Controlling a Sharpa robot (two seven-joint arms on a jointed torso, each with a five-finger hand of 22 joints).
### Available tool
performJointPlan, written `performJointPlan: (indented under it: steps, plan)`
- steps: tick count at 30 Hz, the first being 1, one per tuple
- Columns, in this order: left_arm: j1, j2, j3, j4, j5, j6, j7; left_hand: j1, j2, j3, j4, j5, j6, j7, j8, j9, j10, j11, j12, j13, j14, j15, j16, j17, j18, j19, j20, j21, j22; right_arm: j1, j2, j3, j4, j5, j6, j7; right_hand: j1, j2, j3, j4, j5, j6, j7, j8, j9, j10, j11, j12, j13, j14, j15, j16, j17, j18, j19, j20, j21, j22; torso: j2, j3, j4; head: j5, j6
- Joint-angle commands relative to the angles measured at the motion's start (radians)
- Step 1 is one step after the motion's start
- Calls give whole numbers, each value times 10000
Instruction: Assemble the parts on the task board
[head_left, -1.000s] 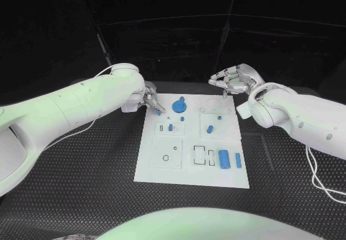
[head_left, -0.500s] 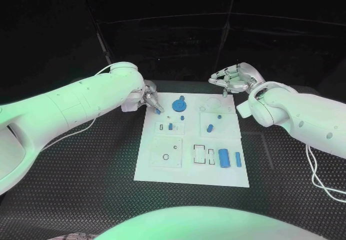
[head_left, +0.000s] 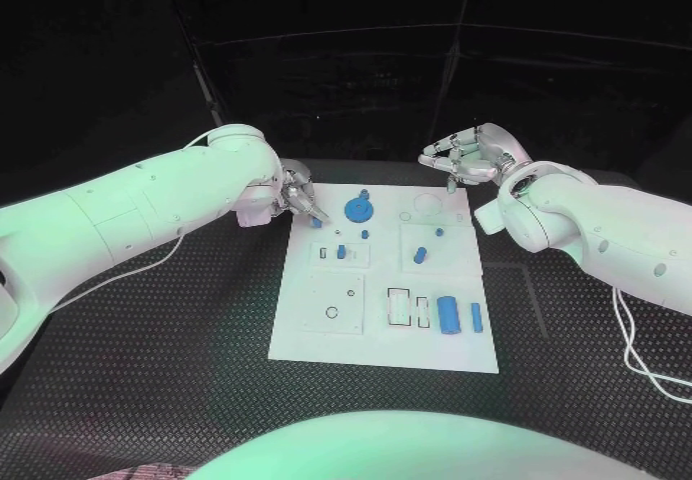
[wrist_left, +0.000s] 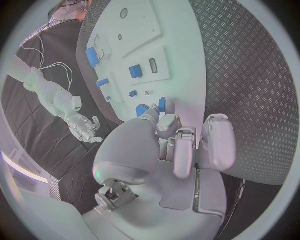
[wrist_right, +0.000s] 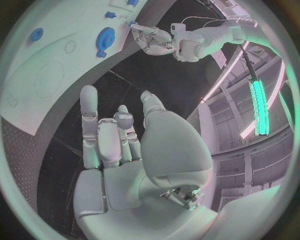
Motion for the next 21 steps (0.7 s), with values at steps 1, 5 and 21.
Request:
performJointPlan:
  steps: [1, 5, 21]
  plan:
    - [-53, -313, 7, 613, 624, -769, -52, -217, -103, 1401, -1144, 49, -79, -22, 84, 70, 27, -31, -52, -13, 1055, -79, 31, 2634, 147, 17, -26, -44, 715, 19, -7, 7, 3, -9, 57, 97, -6, 95, -15, 63, 48, -43, -15, 72, 14, 12, -25, 32, -3, 22, 5, 14, 4, 75, 57, 21, 4, 6, -2, 1, 15, 16, 7]
    - [-157, -751, 6, 1338, 681, -1172, -119, -382, -250, 1828, -1244, 50, -107, -30, 163, 146, 47, -41, -44, -9, 1055, -89, 31, 2634, 140, 41, -35, -22, 750, 19, -16, 7, -8, -9, 58, 94, -6, 95, -15, 63, 48, -43, -15, 72, 14, 12, -25, 32, -3, 22, 5, 14, 4, 75, 57, 21, 4, 6, -11, 7, 26, 32, 4]
    - [-791, -1661, -2, 3011, -1050, -2533, -196, -1086, -837, 3411, -1506, 53, -194, -67, 535, 450, 167, -81, 20, 41, 1055, -123, 31, 2634, 116, 124, -67, 42, 868, 19, 22, 6, -90, -9, 45, 69, -6, 95, -15, 63, 48, -43, -15, 72, 14, 12, -25, 32, -3, 22, 5, 14, 4, 75, 57, 21, 4, 6, -28, 21, 55, 102, -31]
